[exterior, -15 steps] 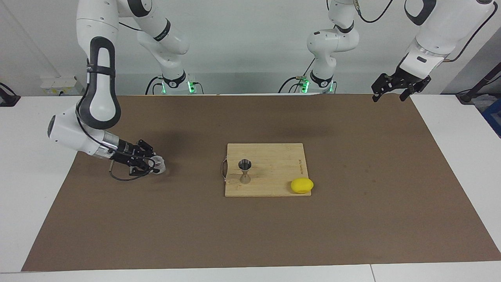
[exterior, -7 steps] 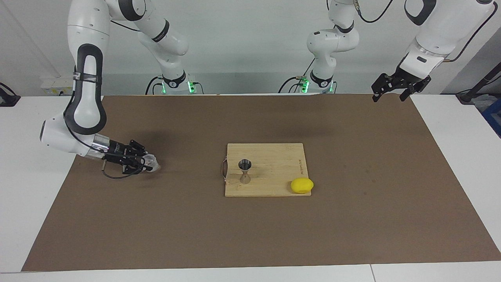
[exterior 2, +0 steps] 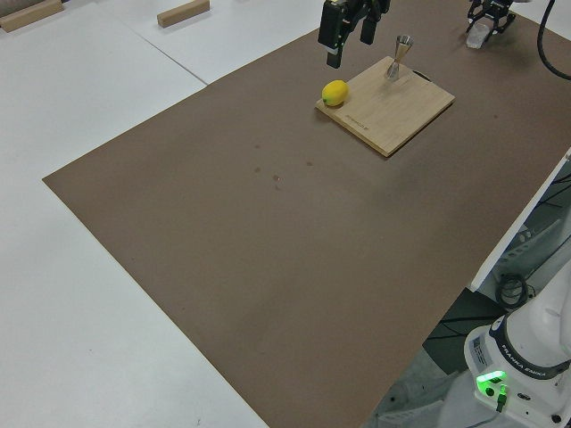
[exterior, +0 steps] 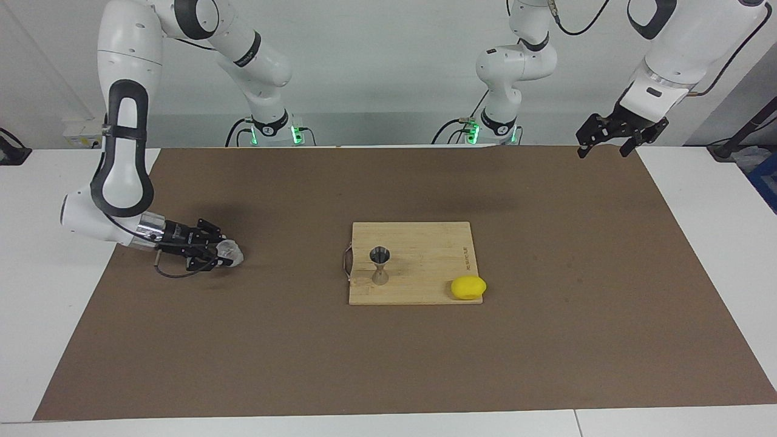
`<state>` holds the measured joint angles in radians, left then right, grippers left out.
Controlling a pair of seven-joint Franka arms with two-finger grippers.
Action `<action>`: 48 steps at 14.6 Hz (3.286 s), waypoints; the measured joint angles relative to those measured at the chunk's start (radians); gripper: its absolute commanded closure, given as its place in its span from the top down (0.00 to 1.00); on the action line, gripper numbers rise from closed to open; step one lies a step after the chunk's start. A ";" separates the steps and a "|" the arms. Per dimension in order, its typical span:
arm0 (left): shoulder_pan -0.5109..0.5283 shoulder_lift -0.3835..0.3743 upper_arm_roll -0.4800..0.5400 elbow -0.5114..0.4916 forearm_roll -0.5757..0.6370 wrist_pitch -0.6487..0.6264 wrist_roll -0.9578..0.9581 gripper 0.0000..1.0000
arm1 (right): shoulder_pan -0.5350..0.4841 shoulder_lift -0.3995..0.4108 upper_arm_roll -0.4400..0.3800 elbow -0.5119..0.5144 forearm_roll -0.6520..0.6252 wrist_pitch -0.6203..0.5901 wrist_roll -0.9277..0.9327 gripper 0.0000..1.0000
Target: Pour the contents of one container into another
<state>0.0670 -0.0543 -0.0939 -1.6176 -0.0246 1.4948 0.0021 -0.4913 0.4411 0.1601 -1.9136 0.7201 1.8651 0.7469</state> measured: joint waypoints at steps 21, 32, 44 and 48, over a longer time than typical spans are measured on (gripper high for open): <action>0.000 0.000 0.000 0.000 0.000 0.000 0.000 1.00 | 0.231 -0.279 0.007 0.006 -0.689 0.021 -0.508 1.00; 0.000 0.000 0.000 0.000 0.000 0.000 0.000 1.00 | 0.446 -0.360 0.008 0.051 -0.694 0.019 -0.352 1.00; 0.000 0.000 0.000 0.000 0.000 0.000 0.000 1.00 | 0.445 -0.382 0.003 0.411 -0.809 -0.277 -0.352 1.00; 0.000 0.000 0.000 0.000 0.000 0.000 0.000 1.00 | 0.443 -0.383 0.002 0.414 -0.808 -0.328 -0.361 1.00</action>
<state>0.0670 -0.0543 -0.0939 -1.6176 -0.0246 1.4948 0.0021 -0.0479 0.0585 0.1625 -1.5000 -0.0875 1.5371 0.3856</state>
